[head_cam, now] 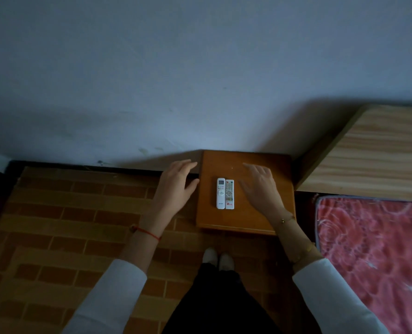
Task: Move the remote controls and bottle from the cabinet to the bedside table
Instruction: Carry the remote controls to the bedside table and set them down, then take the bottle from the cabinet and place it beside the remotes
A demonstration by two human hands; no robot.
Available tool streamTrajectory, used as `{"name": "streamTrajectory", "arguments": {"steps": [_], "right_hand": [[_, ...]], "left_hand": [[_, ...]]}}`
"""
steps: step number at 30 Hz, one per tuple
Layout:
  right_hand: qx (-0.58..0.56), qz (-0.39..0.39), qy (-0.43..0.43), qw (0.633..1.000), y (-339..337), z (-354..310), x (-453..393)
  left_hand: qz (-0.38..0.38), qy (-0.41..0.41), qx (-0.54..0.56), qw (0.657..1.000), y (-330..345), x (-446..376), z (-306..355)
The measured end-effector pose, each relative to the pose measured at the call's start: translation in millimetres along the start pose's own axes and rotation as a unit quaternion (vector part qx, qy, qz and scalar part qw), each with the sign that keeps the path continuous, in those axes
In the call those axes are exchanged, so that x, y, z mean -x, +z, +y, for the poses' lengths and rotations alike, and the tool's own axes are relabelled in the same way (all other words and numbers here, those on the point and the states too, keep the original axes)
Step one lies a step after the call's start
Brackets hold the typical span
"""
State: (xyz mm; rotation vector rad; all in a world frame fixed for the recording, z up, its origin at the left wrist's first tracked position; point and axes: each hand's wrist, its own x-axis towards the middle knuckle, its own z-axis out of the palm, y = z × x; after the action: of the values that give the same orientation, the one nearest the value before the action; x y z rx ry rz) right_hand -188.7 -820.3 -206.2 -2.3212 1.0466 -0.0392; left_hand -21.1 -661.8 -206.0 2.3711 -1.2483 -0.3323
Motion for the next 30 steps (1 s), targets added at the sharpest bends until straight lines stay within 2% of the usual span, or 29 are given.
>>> {"name": "streamTrajectory", "arguments": {"steps": [4,9,18,24,30], "right_hand": [[-0.003,0.004,-0.041,0.999,-22.6,-25.6,34.4],[-0.011,-0.007,-0.098,0.995,-36.6,-47.1,62.3],[-0.006,-0.047,-0.238,0.97,-26.1,-114.5,82.3],[0.011,-0.123,-0.357,0.926,6.9,-192.5,101.7],[0.039,-0.216,-0.475,0.852,60.1,-284.2,149.7]], "left_hand": [[0.025,0.006,-0.012,1.0,-35.4,37.3,14.6],[0.067,-0.034,0.001,0.997,-60.9,87.8,29.4],[0.142,-0.174,0.019,0.974,-107.2,179.8,14.3],[0.22,-0.268,0.014,0.938,-136.0,256.6,-11.6],[0.295,-0.375,0.012,0.879,-152.5,358.3,-47.6]]}}
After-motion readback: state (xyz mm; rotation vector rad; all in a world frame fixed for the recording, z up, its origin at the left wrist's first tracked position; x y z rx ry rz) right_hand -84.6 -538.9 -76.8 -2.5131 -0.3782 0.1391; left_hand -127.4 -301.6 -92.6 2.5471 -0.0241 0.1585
